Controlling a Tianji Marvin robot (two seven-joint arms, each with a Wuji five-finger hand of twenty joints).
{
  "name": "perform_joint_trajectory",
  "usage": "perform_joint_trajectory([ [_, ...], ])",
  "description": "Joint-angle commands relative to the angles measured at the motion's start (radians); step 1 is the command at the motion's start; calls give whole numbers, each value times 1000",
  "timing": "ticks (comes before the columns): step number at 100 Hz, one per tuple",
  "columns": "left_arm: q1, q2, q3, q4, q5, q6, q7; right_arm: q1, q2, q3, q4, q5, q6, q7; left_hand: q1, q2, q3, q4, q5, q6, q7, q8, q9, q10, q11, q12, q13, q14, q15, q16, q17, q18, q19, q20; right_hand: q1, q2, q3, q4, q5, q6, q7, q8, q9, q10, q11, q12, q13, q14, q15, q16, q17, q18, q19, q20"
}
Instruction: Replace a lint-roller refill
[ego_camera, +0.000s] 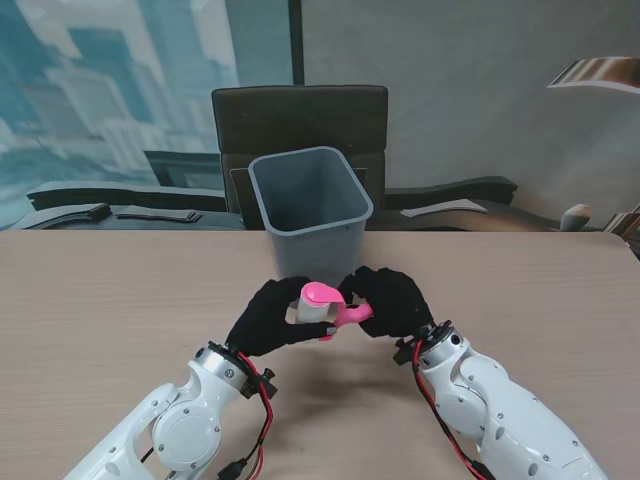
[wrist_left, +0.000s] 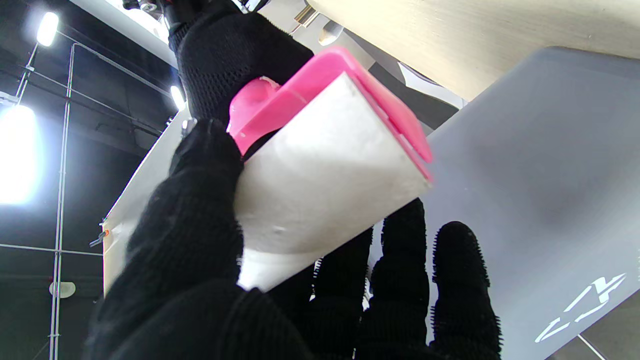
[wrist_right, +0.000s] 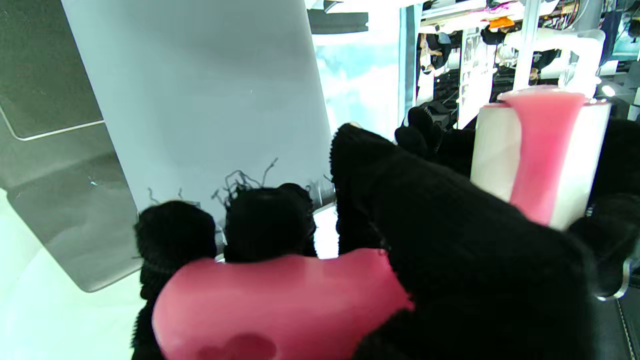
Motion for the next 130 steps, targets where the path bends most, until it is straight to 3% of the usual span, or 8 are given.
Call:
perform_joint_trajectory([
  [1, 0, -5, 0, -8, -3, 6, -20, 2, -7, 1, -3, -4, -9, -2, 117, 133, 126, 36, 74, -149, 118, 31, -7, -35, 9, 28, -6, -17, 24, 14, -1, -11, 25, -12, 16, -40, -18, -43, 50, -56, 72, 19, 81, 23, 100, 42, 85, -130, 60, 22, 72, -50, 74, -8],
  [32, -8, -4, 9, -1, -17, 8, -33, 10, -16, -17, -14, 17, -9, 9, 119, 137, 121, 34, 73, -148, 120, 28, -7, -34, 8, 28, -7, -18, 22, 14, -1, -11, 25, -12, -75, -20, -8, -6, 286, -151, 228, 138, 256, -23, 126, 82, 194, -182, 142, 40, 199, -66, 156, -55],
  [62, -9, -2, 11, -4, -39, 9, -54, 21, -17, -19, -16, 29, 10, 33, 120, 140, 118, 36, 76, -153, 113, 20, -3, -31, 6, 26, -2, -16, 22, 14, -1, -11, 25, -12, -134, -9, -2, 65, 507, -249, 420, 278, 506, -117, 216, 163, 195, -327, 313, 222, 384, -173, 321, -95],
  [72, -8, 0, 8, -6, -43, 19, -67, 17, -15, -7, -24, 30, 1, 54, 106, 141, 110, 44, 18, -201, -150, -34, -60, -11, -69, -25, -13, -19, 7, 8, -3, -17, 19, -16, -132, 0, 27, 101, 540, -263, 438, 296, 557, -137, 223, 205, 196, -347, 329, 266, 394, -211, 367, -68],
  [76, -7, 3, 4, -7, -43, 21, -78, 12, -14, 3, -34, 34, -4, 70, 13, 177, 186, 49, -39, -204, -391, -46, -84, -6, -91, -38, -22, -17, -8, 2, -6, -18, 10, -19, -133, 3, 31, 129, 545, -265, 437, 301, 567, -143, 218, 223, 197, -351, 327, 290, 397, -221, 378, -60],
  [83, -6, 7, -4, -8, -42, 22, -94, -3, -13, 26, -56, 46, -11, 104, -60, 185, 222, 53, -117, -215, -549, -82, -131, 7, -126, -54, -38, -12, -29, -4, -15, -19, -8, -24, -137, 4, 43, 148, 551, -266, 438, 304, 580, -149, 217, 233, 197, -357, 330, 304, 400, -233, 395, -50],
  [112, 10, 17, -56, 0, 42, -8, -82, -112, 7, 201, -215, 140, -32, 408, -95, 145, 227, 56, -169, -205, -687, -114, -177, 12, -151, -60, -60, -15, -55, -8, -25, -19, -28, -20, -130, -30, 65, 153, 572, -250, 435, 307, 602, -134, 213, 253, 196, -348, 338, 336, 405, -230, 431, -33],
  [130, 16, 23, -94, 19, 110, -45, -60, -176, 38, 291, -316, 240, 32, 705, -102, 139, 246, 53, -119, -195, -673, -102, -166, 2, -144, -55, -59, -23, -62, -10, -25, -22, -33, -19, -127, -57, 84, 129, 584, -234, 429, 309, 604, -118, 219, 256, 196, -335, 343, 349, 405, -217, 445, -28],
])
